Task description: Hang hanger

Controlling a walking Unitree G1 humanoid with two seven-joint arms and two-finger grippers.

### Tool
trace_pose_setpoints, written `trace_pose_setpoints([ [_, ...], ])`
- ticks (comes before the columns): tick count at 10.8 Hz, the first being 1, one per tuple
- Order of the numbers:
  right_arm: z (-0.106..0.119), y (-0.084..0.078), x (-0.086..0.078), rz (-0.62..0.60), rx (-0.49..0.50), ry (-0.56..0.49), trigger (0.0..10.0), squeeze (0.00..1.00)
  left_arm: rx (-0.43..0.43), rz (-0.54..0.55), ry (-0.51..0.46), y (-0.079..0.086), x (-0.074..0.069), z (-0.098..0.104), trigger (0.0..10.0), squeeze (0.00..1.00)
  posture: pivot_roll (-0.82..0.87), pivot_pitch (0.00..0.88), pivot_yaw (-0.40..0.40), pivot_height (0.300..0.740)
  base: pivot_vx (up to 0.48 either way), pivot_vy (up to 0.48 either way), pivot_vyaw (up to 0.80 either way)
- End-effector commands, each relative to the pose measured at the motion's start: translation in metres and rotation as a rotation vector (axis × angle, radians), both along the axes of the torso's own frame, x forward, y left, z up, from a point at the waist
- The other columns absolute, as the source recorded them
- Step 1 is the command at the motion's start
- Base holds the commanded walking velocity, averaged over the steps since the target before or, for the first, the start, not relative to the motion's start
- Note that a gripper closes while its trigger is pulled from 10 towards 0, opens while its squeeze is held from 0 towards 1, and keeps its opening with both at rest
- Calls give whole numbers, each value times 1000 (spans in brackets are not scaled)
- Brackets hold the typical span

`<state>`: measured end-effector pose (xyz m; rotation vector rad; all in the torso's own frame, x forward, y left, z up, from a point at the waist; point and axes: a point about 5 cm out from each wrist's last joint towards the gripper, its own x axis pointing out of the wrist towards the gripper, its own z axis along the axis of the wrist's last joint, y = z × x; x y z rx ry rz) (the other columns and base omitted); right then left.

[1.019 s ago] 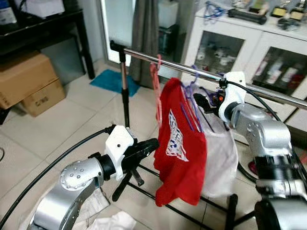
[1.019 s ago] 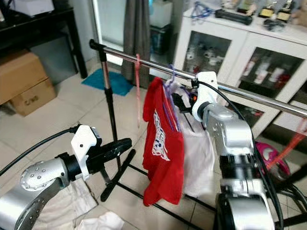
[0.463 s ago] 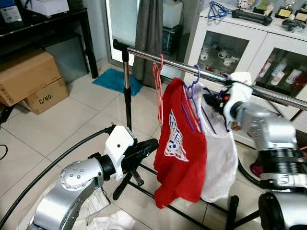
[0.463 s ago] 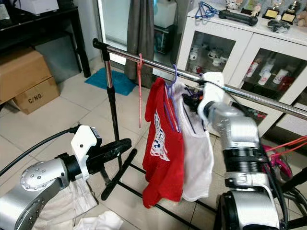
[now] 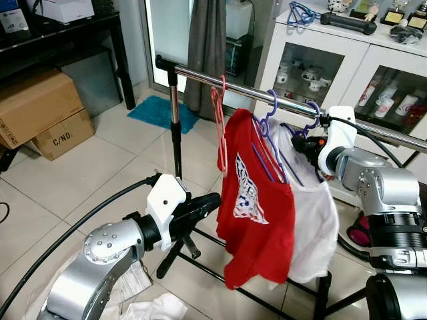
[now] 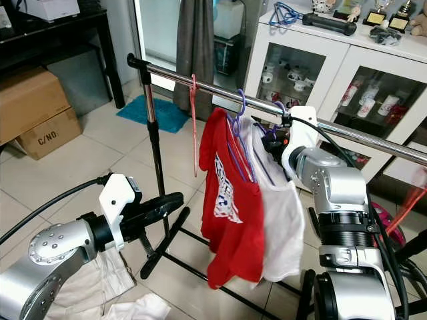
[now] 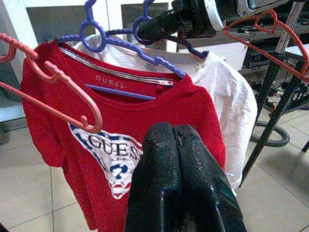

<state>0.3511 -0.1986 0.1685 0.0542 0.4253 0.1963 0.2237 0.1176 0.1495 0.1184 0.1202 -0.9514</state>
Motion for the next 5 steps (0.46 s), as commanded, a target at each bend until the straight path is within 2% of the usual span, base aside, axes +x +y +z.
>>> trace_pose_setpoints([
  [1, -1, -1, 0, -4, -12, 12, 0, 0, 7, -17, -12, -3, 0, 4, 10000, 0, 76, 0, -51, 740, 0, 0, 0],
  [5, 2, 0, 5, -9, 18, -14, 0, 0, 8, -14, -12, -1, -1, 4, 10000, 0, 80, 0, -51, 740, 0, 0, 0],
])
